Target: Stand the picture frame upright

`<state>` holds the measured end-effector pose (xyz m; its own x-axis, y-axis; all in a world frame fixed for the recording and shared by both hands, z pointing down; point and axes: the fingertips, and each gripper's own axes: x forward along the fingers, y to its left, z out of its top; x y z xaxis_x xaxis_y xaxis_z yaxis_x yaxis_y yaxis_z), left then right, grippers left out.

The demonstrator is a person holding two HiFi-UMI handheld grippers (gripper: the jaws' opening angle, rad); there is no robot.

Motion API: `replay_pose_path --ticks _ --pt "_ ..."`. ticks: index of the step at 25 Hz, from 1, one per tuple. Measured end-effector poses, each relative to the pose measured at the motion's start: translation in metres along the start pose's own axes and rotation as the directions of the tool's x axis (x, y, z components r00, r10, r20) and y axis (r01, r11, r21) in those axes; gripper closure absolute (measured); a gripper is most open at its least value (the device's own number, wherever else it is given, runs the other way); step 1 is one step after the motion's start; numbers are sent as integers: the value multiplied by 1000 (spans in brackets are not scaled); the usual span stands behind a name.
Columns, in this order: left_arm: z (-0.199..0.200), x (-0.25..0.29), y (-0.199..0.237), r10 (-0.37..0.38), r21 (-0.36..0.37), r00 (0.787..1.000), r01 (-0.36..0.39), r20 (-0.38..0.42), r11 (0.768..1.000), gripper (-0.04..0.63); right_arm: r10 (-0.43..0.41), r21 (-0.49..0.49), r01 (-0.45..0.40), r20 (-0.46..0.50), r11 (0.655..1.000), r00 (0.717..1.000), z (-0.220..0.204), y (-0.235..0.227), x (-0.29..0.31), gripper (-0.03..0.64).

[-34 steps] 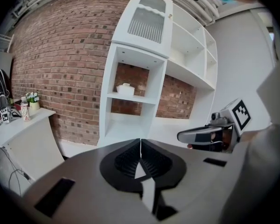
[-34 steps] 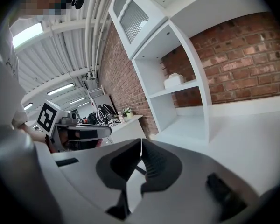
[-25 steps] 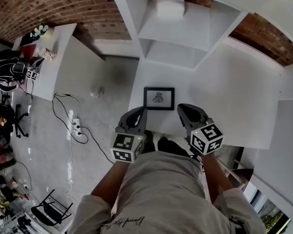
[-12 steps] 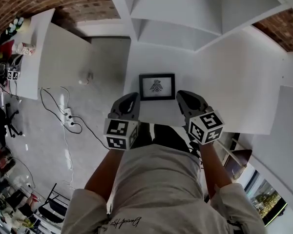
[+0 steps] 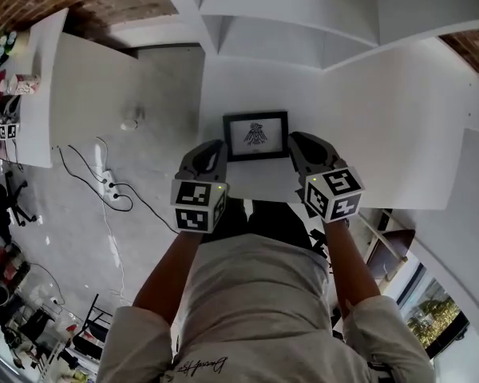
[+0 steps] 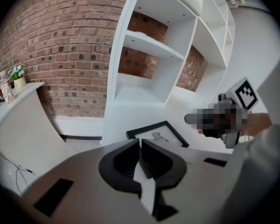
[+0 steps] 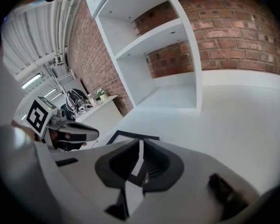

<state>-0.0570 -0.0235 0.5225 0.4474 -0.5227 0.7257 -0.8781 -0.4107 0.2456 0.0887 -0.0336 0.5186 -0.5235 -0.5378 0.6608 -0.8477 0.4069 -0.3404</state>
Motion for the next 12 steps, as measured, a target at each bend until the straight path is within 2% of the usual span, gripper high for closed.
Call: replay_pose_path --ticks 4,5,6,7,12 --pt "-9 9 4 -10 -15 1000 10 -29 1000 574 -16 4 16 -27 1000 1000 -10 -6 10 586" --pt "-11 11 5 -11 -22 999 10 -33 1000 563 -18 3 18 -32 1000 999 -12 -7 12 586" --pt "-12 12 5 -10 -28 999 9 -38 1000 513 -20 3 20 -36 1000 999 -14 -7 14 585" --pt "-14 14 5 -11 -33 999 9 -43 999 494 -20 3 20 -42 1000 999 -16 -8 15 584" --pt "-22 25 6 -11 -52 998 8 -61 999 482 -26 4 26 -70 1000 997 -25 -11 24 561"
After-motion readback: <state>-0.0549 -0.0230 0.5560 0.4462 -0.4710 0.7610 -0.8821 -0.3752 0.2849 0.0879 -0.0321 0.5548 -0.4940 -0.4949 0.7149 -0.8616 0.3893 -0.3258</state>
